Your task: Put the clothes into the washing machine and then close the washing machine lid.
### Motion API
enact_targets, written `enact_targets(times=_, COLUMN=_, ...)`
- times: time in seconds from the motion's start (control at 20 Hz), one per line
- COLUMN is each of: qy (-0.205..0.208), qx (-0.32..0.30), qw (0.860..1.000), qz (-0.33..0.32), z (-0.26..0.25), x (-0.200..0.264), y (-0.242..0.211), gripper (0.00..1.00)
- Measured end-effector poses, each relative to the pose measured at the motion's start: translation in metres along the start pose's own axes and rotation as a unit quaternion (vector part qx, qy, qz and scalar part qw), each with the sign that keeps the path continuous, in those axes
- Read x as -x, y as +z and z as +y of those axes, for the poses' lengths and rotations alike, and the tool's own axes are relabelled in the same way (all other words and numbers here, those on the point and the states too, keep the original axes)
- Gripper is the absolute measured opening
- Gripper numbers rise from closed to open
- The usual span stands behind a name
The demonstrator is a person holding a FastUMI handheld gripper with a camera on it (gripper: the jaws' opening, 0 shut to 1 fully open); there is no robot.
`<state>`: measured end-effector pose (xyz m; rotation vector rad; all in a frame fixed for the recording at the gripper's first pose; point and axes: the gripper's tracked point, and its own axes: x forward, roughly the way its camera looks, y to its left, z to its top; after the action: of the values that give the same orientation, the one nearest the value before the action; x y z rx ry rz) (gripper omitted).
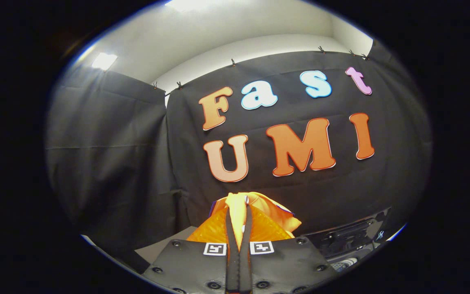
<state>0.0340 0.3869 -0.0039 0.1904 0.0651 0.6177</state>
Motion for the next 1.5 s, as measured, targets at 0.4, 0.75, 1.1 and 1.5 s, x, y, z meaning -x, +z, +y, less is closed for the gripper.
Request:
enact_targets(times=0.4, qy=-0.039, qx=-0.001, qw=0.999, qz=-0.011, z=-0.111, x=0.041, y=0.016, gripper=0.07)
enact_targets(times=0.75, qy=-0.080, qx=0.000, qw=0.997, qz=0.002, z=-0.196, x=0.070, y=-0.001, gripper=0.08)
enact_targets(times=1.1, qy=-0.096, qx=-0.008, qw=0.995, qz=0.028, z=-0.251, x=0.078, y=-0.046, gripper=0.08)
enact_targets(times=1.5, qy=-0.098, qx=-0.022, qw=0.991, qz=0.085, z=-0.298, x=0.080, y=-0.132, gripper=0.08)
